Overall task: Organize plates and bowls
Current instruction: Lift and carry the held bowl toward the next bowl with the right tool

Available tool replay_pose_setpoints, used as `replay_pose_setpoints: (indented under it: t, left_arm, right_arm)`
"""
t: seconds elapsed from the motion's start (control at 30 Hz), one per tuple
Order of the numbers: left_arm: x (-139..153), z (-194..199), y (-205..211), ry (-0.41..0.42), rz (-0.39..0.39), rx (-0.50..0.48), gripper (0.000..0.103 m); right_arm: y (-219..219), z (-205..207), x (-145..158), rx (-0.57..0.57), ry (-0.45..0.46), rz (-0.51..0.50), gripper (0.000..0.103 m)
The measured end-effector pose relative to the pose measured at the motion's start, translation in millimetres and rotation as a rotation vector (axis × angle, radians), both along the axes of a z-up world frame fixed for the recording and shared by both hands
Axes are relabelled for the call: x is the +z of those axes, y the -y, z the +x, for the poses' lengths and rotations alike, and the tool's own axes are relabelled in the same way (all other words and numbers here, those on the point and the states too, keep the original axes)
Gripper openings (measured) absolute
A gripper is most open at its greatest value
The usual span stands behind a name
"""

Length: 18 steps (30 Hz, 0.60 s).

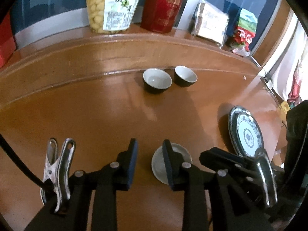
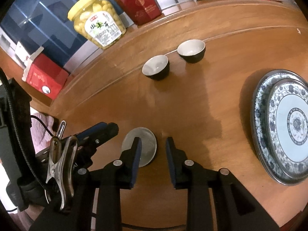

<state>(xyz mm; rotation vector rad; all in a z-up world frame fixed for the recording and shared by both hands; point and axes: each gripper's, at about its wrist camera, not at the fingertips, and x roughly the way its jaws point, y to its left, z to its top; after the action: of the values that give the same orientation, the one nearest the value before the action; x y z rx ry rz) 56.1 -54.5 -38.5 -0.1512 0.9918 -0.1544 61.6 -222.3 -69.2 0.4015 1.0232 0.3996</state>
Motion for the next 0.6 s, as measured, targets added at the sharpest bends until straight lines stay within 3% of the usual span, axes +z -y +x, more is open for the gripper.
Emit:
replay_pose_setpoints:
  t: [0.33,0.6]
  left_arm:
    - [19,10,-4,0.041,0.003,0.001,0.028]
    - [23,20,2,0.030,0.005,0.031,0.028]
  right_arm:
    - [11,-2,23,-0.022,0.061,-0.011,0.027]
    - [21,11,28,0.001,0.056,-0.024,0.027]
